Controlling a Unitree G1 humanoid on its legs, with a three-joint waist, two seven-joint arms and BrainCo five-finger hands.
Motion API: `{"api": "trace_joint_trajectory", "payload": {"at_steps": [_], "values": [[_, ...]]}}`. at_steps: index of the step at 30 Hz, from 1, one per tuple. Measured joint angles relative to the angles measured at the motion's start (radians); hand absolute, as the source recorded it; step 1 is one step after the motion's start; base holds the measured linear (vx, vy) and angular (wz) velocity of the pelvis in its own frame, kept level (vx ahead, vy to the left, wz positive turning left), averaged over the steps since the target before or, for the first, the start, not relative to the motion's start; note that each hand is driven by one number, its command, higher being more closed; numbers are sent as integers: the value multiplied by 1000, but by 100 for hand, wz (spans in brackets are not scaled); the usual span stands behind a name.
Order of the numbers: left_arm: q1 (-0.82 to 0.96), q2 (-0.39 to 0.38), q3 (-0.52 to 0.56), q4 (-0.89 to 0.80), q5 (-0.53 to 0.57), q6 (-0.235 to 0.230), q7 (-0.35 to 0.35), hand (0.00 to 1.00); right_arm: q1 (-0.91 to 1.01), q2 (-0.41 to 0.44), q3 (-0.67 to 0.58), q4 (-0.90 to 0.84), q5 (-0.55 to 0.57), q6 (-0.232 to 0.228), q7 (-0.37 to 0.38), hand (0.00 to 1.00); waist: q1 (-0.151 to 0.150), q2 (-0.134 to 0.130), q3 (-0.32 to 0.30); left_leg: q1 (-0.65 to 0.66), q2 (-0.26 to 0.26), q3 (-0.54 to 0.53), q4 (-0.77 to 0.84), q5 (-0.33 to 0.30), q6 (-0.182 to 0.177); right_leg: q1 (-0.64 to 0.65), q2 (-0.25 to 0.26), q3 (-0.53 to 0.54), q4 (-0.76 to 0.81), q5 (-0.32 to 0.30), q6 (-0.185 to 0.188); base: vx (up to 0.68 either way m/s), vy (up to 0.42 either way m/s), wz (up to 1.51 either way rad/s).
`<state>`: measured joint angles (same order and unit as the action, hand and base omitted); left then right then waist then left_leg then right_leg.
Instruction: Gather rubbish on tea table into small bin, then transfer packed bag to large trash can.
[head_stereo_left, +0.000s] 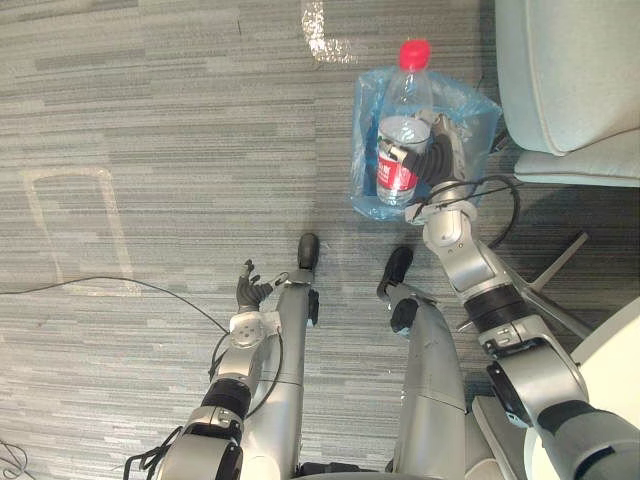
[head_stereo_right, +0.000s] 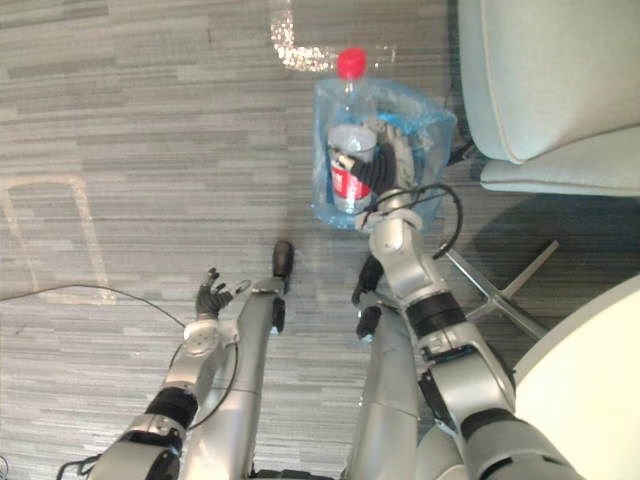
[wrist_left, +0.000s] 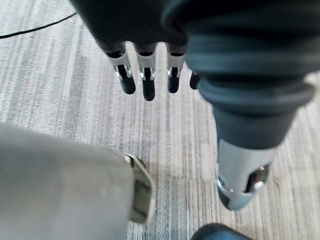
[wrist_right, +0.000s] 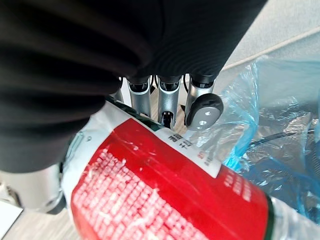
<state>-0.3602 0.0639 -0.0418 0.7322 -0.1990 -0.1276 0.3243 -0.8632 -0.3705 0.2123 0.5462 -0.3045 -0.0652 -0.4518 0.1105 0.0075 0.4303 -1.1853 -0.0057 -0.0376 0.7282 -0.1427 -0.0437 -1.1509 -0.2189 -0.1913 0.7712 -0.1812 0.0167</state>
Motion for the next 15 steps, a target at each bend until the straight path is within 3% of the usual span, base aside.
{"api": "trace_joint_trajectory", "payload": {"at_steps": [7, 8, 15], "values": [[-10, 7, -16, -28, -6, -22, -1, 0, -29, -2, -25, 108, 2, 6, -2, 100, 1, 0, -4, -58, -3, 0, 27, 2, -5, -62, -8, -1, 43, -10, -6, -24, -3, 3], [-10, 7, -16, -35, -14, -25, -1, 0, -30, -2, -30, 119, 2, 7, -2, 0, 1, -1, -5, -67, -3, 0, 29, 4, -6, -75, -8, 0, 47, -10, -6, -31, -1, 1], [-12, 19, -34, -35, -21, -35, -2, 0, -35, -2, -60, 152, 36, 9, -22, 0, 1, 0, -5, -74, 2, 0, 40, 6, -10, -87, -7, 3, 65, -12, -12, -33, 4, -1]]}}
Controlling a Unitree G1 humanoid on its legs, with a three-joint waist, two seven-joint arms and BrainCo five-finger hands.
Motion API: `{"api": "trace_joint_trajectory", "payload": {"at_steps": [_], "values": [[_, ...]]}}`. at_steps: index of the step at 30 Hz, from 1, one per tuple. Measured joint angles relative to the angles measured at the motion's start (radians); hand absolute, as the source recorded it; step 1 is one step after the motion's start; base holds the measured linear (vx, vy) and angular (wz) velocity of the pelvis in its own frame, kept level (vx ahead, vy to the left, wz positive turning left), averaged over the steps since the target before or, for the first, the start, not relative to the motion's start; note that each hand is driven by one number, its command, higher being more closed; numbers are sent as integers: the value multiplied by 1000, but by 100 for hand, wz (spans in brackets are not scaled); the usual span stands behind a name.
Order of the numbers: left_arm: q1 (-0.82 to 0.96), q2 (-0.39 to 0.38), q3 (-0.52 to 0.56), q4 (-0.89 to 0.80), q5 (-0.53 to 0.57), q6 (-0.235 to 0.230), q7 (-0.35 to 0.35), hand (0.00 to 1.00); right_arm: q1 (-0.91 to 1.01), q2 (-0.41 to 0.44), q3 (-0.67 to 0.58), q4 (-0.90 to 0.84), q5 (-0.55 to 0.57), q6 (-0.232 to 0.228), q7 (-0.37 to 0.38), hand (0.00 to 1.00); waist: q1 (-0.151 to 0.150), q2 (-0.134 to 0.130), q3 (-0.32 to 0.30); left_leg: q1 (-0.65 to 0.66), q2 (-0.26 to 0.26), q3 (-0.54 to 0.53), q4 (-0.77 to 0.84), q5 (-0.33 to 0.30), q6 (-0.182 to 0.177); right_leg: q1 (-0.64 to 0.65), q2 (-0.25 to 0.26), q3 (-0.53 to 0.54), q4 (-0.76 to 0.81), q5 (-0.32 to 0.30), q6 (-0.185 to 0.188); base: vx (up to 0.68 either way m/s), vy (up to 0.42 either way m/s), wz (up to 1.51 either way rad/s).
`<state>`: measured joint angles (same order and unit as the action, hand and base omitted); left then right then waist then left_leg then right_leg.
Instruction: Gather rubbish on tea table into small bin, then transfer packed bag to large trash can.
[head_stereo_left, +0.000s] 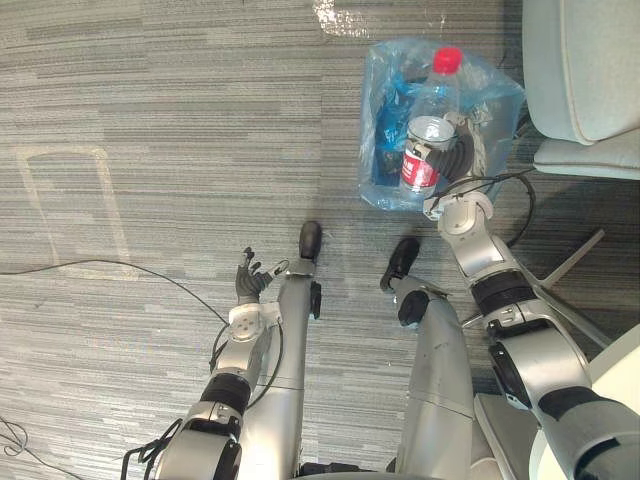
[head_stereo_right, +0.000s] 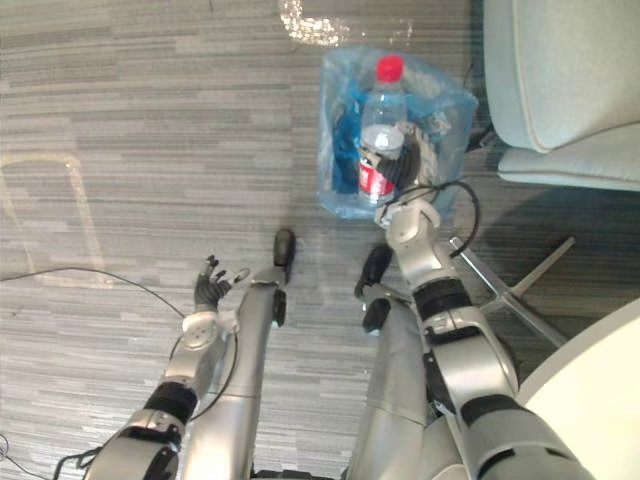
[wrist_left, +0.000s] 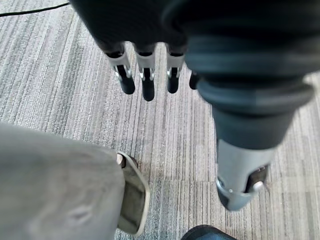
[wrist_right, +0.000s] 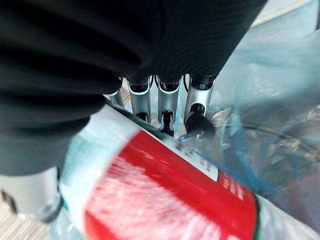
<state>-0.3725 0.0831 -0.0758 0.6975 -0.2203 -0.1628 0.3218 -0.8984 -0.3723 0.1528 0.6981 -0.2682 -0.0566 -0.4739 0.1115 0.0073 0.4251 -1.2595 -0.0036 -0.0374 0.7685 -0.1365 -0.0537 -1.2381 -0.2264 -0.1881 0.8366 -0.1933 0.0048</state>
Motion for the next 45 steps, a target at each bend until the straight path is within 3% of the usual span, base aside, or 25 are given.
{"api": "trace_joint_trajectory", "payload": {"at_steps": [12, 24, 33, 40, 41, 45], "values": [[1, 13, 0, 3, 1, 3, -1, 0, 79, 9, 25, -123, -19, -6, -18, 0, -2, -2, -25, -25, 26, 4, 11, 1, -2, -23, 23, -2, -4, 7, -11, -32, 13, -4], [1, 40, 2, 24, 3, 10, 2, 0, 214, 17, 110, -220, -224, -11, 8, 0, -7, -14, -37, -14, 64, 20, -4, 8, -10, -16, 57, -2, -45, 29, -21, -49, 14, -9], [1, 43, 10, 37, -20, -4, 1, 0, 173, 18, 199, -74, -356, 0, 45, 0, -8, -14, -37, -12, 74, 18, -37, 21, -17, -16, 69, -7, -72, 45, -31, -12, 5, -2], [2, 40, 12, 49, -58, -21, 1, 0, 123, 40, 231, 80, -363, 12, 72, 0, -8, -14, -37, -13, 71, 10, -62, 33, -25, -18, 68, -18, -76, 43, -30, -7, 6, 5], [2, 40, 12, 49, -60, -24, 1, 0, 110, 46, 233, 98, -363, 17, 74, 100, -8, -14, -37, -13, 70, 6, -68, 37, -28, -18, 67, -21, -76, 42, -29, -10, -4, 10], [2, 37, 12, 49, -67, -27, -1, 0, 94, 58, 236, 153, -362, 20, 86, 100, -7, -14, -37, -15, 66, -2, -80, 42, -33, -24, 65, -25, -71, 35, -30, -10, -8, 10]]}}
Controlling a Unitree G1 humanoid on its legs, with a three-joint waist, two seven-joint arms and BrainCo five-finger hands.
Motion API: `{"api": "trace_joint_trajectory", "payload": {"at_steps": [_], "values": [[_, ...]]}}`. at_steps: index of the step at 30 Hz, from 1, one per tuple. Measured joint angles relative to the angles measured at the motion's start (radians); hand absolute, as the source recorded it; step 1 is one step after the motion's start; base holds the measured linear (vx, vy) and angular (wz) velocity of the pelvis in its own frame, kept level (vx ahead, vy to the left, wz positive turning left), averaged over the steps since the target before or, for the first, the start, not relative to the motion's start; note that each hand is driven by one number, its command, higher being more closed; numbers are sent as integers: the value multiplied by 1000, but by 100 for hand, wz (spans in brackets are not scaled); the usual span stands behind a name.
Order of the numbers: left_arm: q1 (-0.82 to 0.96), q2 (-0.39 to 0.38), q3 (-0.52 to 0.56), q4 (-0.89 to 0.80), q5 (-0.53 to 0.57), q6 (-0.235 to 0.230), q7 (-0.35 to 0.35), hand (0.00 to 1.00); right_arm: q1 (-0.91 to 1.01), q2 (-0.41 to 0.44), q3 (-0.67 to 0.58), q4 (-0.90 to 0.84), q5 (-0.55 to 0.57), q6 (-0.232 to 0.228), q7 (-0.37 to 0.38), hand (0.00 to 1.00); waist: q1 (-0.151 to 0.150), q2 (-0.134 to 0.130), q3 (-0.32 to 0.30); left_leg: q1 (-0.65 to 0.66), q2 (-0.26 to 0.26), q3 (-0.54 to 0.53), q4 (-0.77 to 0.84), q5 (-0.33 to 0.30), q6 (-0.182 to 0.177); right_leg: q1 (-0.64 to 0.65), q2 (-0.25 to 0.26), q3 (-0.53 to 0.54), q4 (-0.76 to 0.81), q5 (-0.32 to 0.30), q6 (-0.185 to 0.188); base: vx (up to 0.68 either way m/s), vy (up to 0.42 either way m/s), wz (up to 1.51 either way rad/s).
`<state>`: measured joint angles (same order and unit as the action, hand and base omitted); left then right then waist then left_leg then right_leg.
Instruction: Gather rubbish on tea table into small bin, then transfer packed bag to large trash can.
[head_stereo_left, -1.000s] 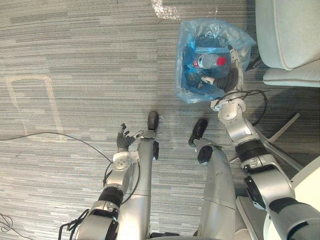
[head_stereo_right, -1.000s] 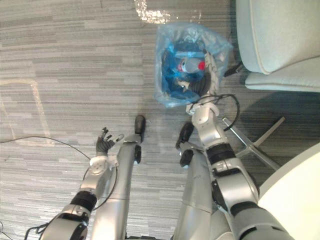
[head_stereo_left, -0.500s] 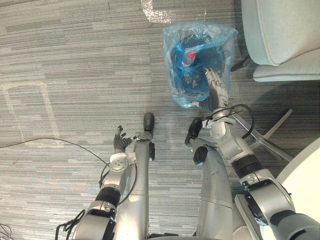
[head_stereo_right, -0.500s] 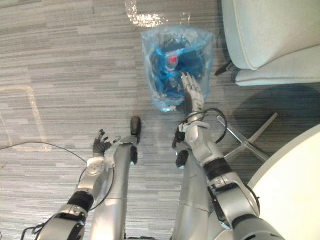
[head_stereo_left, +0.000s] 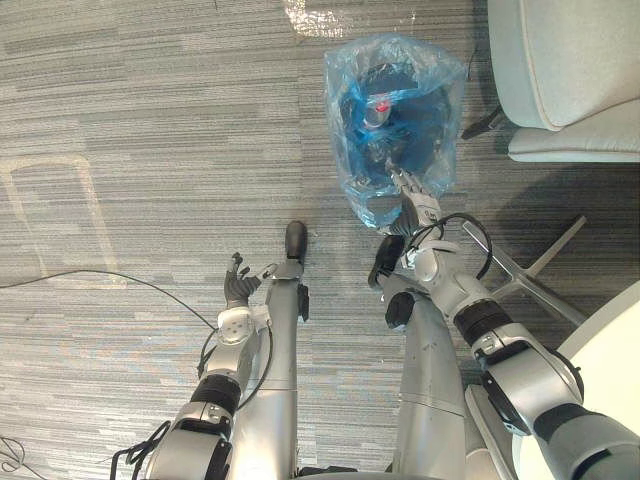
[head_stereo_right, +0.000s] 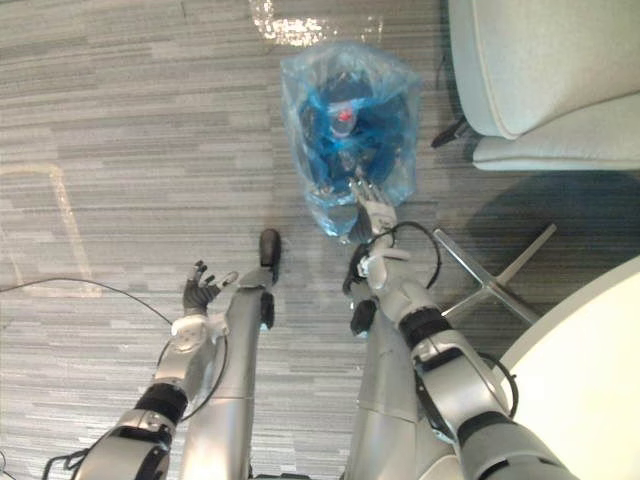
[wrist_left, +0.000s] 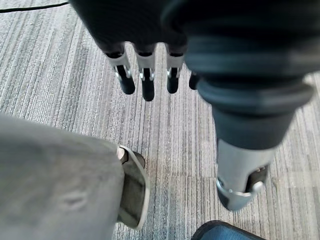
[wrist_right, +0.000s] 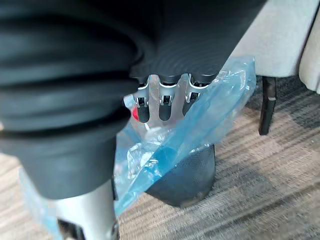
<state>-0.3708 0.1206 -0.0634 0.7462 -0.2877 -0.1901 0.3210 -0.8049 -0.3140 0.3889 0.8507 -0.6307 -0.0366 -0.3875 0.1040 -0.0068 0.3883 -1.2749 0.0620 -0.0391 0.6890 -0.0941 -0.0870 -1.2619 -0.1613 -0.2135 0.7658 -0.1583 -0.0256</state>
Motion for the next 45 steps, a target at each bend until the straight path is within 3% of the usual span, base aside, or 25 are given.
{"api": "trace_joint_trajectory", "payload": {"at_steps": [12, 22, 29, 32, 39, 40, 41, 45], "values": [[2, -7, 8, -22, -11, 1, -1, 0, -9, 31, 17, 23, 25, 1, 18, 100, 1, 0, 0, -17, -7, -7, 14, 3, 0, -16, -8, -4, 23, -10, 5, -5, -1, 3], [5, -8, 20, -29, -11, 11, -3, 0, 19, 35, -9, -101, 93, -3, 15, 100, 0, 0, 0, -17, -4, -7, 31, 2, 1, -15, -6, -1, 32, -13, 10, -13, 2, -1], [13, -12, 44, -27, -7, 31, -22, 0, 77, 40, -11, -213, 131, -4, 16, 100, -1, -2, 1, 20, 11, -3, 42, 0, 2, 28, 5, -4, 21, 2, -10, -21, 0, -6], [40, -16, 42, -27, 1, 35, -23, 0, 124, 44, -10, -266, 132, -7, 17, 100, -3, -8, -1, 85, 16, 6, 22, -9, 13, 97, 10, -5, -13, 2, 0, -29, 7, -10], [118, -18, 22, -23, 42, 56, -41, 0, 266, 80, 8, -367, 171, -13, 46, 100, -7, -51, -23, 278, 44, 59, -80, 7, 32, 296, 22, -5, -133, 28, 24, 23, 6, -2], [133, -19, 18, -15, 54, 70, -43, 0, 291, 80, 20, -402, 172, -14, 58, 100, -8, -52, -24, 326, 45, 65, -99, 8, 31, 346, 24, -5, -161, 38, 20, 217, 35, -18], [198, -24, 6, 30, 95, 89, -69, 0, 405, 113, 27, -478, 202, -25, 102, 100, -17, -82, -51, 535, 42, 88, -192, 7, 31, 552, 33, -1, -268, 55, 26, 254, 26, -17], [208, -36, 6, 37, 110, 93, -70, 0, 413, 117, 46, -492, 211, -34, 116, 100, -20, -96, -77, 561, 43, 91, -203, 8, 31, 580, 37, -1, -285, 60, 25, 108, -19, -4]]}}
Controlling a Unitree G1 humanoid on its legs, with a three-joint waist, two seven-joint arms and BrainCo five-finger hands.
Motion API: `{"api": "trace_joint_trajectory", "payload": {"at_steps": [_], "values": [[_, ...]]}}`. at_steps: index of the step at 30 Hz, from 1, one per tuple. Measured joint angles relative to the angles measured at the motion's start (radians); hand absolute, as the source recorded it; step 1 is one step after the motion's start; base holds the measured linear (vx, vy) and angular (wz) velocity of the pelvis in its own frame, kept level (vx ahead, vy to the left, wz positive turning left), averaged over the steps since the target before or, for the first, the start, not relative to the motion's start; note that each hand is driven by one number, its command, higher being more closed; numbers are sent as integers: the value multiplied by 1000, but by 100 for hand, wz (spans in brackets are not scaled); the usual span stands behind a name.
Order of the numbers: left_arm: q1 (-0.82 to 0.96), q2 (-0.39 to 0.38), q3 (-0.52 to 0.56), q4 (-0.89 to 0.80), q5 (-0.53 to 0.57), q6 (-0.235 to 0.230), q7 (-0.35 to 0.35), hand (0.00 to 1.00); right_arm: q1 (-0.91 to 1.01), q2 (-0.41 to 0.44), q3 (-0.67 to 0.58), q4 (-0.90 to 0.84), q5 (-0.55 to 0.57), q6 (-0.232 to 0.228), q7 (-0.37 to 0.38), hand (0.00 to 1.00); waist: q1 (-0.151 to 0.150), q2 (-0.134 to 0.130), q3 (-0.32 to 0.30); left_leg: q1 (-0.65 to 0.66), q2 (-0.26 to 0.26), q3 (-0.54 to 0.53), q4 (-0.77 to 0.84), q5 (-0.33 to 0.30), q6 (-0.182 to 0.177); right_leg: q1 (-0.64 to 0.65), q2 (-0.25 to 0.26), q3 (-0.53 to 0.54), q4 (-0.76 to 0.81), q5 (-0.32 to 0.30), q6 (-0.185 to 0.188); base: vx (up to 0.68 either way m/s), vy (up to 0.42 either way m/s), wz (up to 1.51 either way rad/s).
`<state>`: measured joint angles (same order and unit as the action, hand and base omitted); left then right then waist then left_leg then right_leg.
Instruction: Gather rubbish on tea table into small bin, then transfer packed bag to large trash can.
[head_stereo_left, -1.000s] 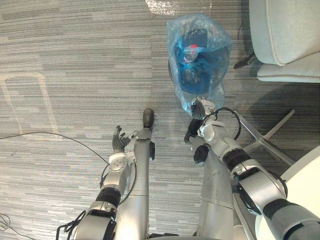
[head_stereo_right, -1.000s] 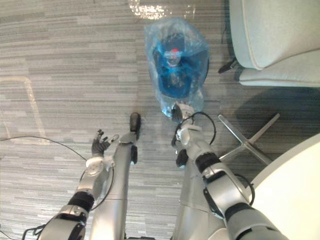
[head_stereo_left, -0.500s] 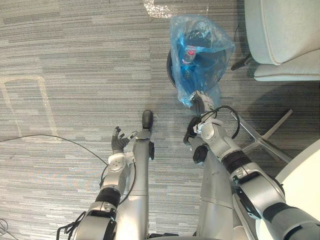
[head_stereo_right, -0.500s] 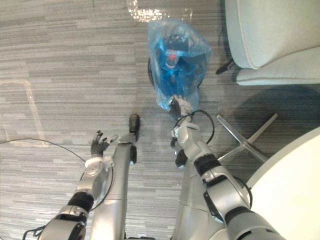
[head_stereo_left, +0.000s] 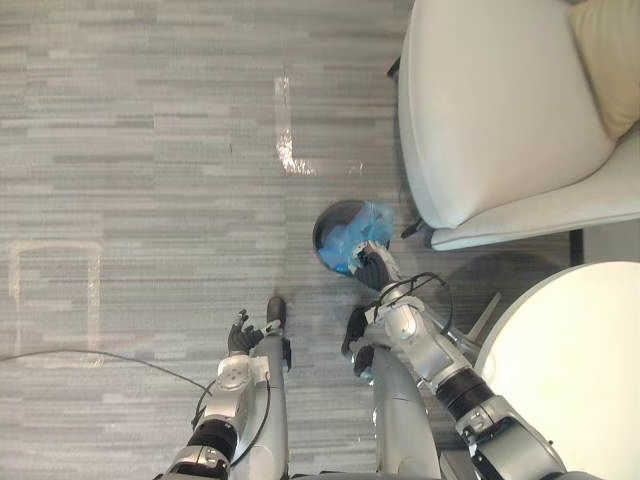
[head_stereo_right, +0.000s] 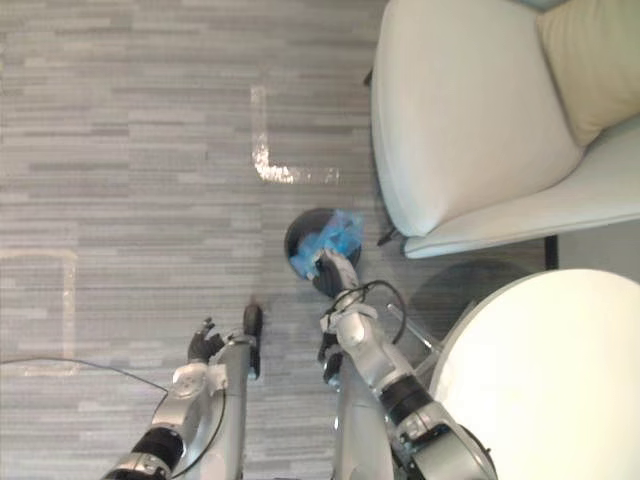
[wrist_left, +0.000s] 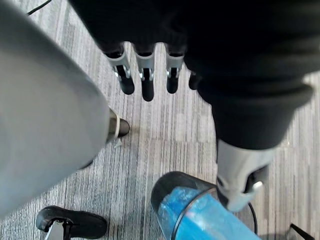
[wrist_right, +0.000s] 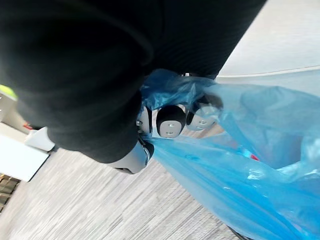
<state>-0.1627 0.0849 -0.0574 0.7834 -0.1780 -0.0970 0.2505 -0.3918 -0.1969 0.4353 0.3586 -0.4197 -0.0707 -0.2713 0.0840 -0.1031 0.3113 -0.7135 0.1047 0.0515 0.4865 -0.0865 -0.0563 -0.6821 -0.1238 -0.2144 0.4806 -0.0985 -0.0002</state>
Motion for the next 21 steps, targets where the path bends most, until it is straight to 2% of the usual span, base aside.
{"api": "trace_joint_trajectory", "payload": {"at_steps": [1, 4, 6, 8, 14, 17, 21], "values": [[0, -4, 2, 17, 1, 2, 0, 0, 7, 3, 0, 0, 1, 0, 5, 100, 0, 0, 0, 23, 0, 1, -10, -1, 0, 23, 1, -1, -10, -1, 1, 76, -34, 0], [41, -10, 2, 74, 51, 25, -11, 0, 110, 18, -1, -61, 42, -1, 58, 100, 2, 0, -16, 217, 5, 18, -88, -1, -1, 220, 19, 2, -110, 13, 9, 79, -24, -8], [73, -18, 1, 96, 80, 25, -19, 0, 170, 21, -6, -132, 56, -26, 64, 100, -5, 0, -80, 250, 3, 28, -127, -3, -2, 247, 23, 8, -150, 17, 12, 80, -6, -17], [75, -19, 1, 139, 100, 32, -19, 0, 179, 35, -10, -141, 71, -39, 74, 100, -10, 2, -109, 277, 4, 32, -160, 5, -8, 272, 31, 15, -197, 38, 15, 85, 2, -13], [87, -9, 2, 196, 145, 47, -25, 0, 205, 36, -37, -94, 99, -39, 113, 100, -23, 13, -129, 395, -12, 44, -278, 52, -7, 407, 49, 34, -366, 120, 30, 63, 17, -6], [106, 6, 0, 209, 160, 59, -40, 0, 209, 17, -47, -95, 115, -39, 128, 100, -29, 25, -160, 434, -27, 59, -314, 59, -2, 453, 50, 54, -437, 155, 39, 55, 45, -15], [136, 29, -51, 153, 187, 62, -41, 0, 210, -23, -37, -121, 157, -39, 159, 100, -29, 38, -185, 493, -40, 70, -346, 62, 3, 514, 47, 67, -491, 177, 49, 44, 46, -10]]}}
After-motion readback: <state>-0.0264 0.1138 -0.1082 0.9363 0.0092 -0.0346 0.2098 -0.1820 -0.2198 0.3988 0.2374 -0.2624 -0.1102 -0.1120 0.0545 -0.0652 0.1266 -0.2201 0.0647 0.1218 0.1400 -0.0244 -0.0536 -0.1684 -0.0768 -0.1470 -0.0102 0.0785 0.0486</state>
